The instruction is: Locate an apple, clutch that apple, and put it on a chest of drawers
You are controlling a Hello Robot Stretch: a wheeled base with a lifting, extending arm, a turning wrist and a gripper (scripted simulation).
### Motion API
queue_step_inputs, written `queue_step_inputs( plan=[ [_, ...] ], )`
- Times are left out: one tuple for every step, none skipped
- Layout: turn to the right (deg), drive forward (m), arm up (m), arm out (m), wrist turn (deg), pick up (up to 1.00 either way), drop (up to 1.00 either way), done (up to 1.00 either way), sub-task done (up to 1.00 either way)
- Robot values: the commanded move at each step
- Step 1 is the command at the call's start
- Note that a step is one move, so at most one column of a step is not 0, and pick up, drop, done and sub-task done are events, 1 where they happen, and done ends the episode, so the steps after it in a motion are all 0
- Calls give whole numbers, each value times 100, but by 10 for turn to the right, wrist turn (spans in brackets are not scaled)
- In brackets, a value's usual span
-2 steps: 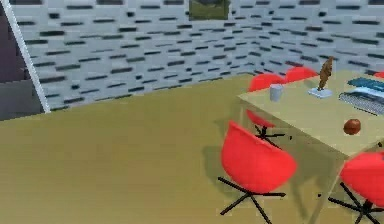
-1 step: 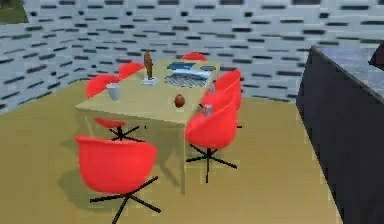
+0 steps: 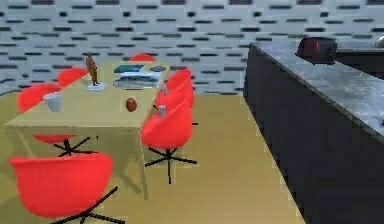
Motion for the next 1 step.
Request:
queue_step_inputs(
  plan=[
    [0,80,0,0,0,0,0,0,0]
  ],
)
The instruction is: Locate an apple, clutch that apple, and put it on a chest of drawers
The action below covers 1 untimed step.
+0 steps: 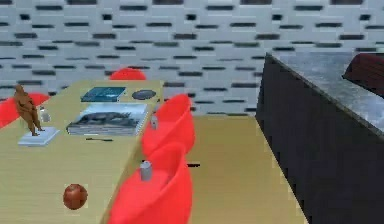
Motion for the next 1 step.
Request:
queue_step_inputs(
  plan=[
    [-450,0,0,0,0,0,0,0,0]
  ],
)
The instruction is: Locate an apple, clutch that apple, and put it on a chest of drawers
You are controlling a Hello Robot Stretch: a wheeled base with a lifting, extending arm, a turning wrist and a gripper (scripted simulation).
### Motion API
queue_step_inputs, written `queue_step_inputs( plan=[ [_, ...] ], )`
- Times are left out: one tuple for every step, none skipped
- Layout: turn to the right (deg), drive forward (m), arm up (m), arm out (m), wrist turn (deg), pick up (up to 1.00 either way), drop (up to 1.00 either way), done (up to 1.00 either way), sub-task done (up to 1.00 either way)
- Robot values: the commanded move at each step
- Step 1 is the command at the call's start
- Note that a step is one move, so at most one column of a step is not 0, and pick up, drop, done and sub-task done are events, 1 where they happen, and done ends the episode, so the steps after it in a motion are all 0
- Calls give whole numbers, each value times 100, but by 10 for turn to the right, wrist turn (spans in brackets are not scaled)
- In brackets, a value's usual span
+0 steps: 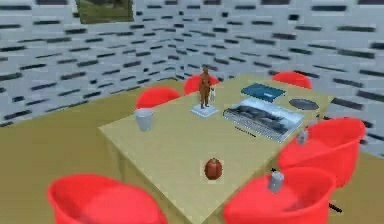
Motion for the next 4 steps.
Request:
queue_step_inputs(
  plan=[
    [-450,0,0,0,0,0,0,0,0],
    [-330,0,0,0,0,0,0,0,0],
    [0,0,50,0,0,0,0,0,0],
    [0,0,38,0,0,0,0,0,0]
  ],
)
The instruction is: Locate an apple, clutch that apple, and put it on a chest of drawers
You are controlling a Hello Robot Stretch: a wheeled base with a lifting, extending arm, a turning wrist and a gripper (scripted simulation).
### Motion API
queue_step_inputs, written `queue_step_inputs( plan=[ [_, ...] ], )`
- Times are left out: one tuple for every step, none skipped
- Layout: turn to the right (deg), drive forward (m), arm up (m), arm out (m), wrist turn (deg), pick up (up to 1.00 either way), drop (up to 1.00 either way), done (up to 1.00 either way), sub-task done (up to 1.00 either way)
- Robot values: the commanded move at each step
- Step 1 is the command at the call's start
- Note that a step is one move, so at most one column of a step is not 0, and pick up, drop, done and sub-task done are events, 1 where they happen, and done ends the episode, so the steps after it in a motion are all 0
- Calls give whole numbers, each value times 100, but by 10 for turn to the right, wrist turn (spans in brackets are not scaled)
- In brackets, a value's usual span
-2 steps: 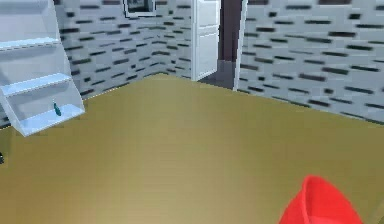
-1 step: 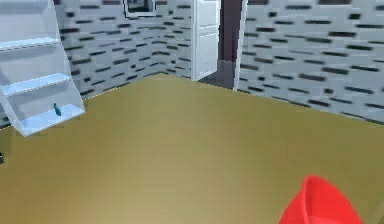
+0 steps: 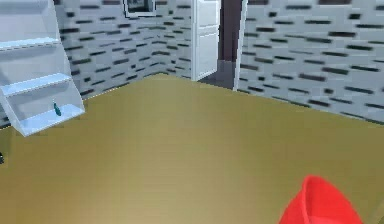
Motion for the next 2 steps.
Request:
queue_step_inputs(
  plan=[
    [0,0,0,38,0,0,0,0,0],
    [0,0,0,0,450,0,0,0,0]
  ],
)
